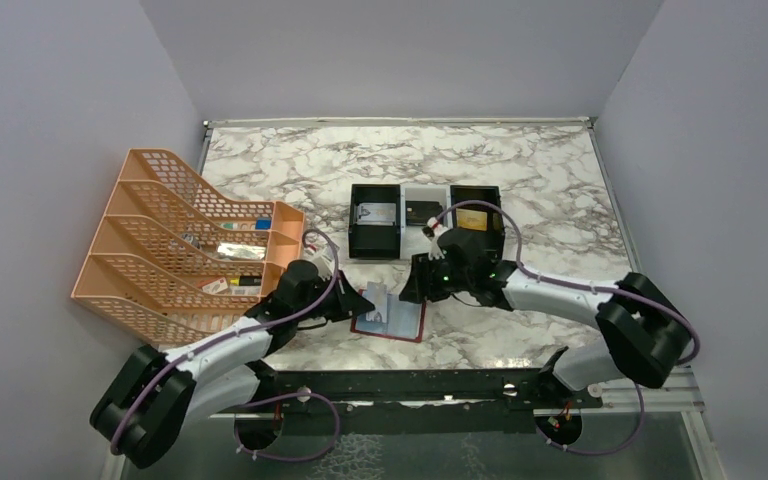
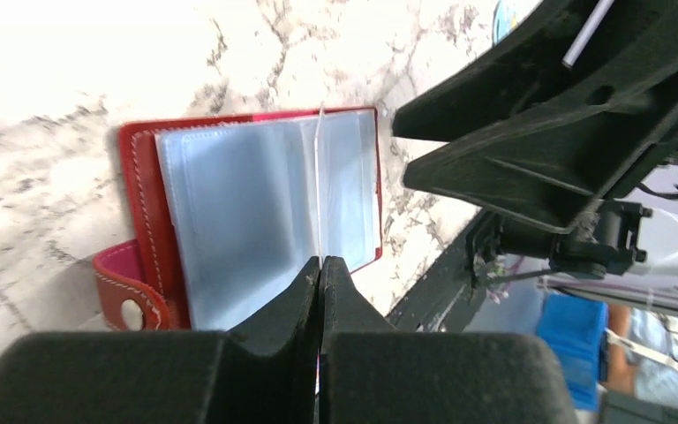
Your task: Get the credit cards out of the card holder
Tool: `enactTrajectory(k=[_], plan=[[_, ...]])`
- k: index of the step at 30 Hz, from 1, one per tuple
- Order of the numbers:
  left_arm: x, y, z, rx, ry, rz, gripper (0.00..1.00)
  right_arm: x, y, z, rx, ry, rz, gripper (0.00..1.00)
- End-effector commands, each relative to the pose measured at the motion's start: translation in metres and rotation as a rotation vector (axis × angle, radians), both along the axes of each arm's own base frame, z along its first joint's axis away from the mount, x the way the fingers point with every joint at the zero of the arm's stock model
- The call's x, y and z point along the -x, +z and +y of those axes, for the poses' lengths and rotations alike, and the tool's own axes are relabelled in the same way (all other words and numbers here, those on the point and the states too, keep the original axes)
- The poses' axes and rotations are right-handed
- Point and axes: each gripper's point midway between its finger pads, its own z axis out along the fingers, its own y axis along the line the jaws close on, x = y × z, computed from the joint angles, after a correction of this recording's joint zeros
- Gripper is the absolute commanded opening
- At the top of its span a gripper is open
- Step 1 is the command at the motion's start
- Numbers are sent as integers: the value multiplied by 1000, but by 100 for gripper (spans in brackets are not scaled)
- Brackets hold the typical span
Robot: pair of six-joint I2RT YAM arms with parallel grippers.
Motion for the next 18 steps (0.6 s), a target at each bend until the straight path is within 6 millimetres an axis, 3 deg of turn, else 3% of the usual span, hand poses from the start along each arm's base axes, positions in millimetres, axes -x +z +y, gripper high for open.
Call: enactTrajectory(k=[1, 7, 12, 18], plan=[[-19, 17, 20, -142, 90, -94, 0, -27, 21, -28, 73, -132, -136, 48], [-21, 49, 29, -119, 123, -192, 0, -33, 62, -30, -158, -154, -162, 58], [-14, 68, 12, 32, 68, -230, 0, -15, 95, -14, -368, -55, -195, 62], [-6, 98, -10, 200, -31, -262, 0, 4, 114, -1, -527, 54, -206, 63]])
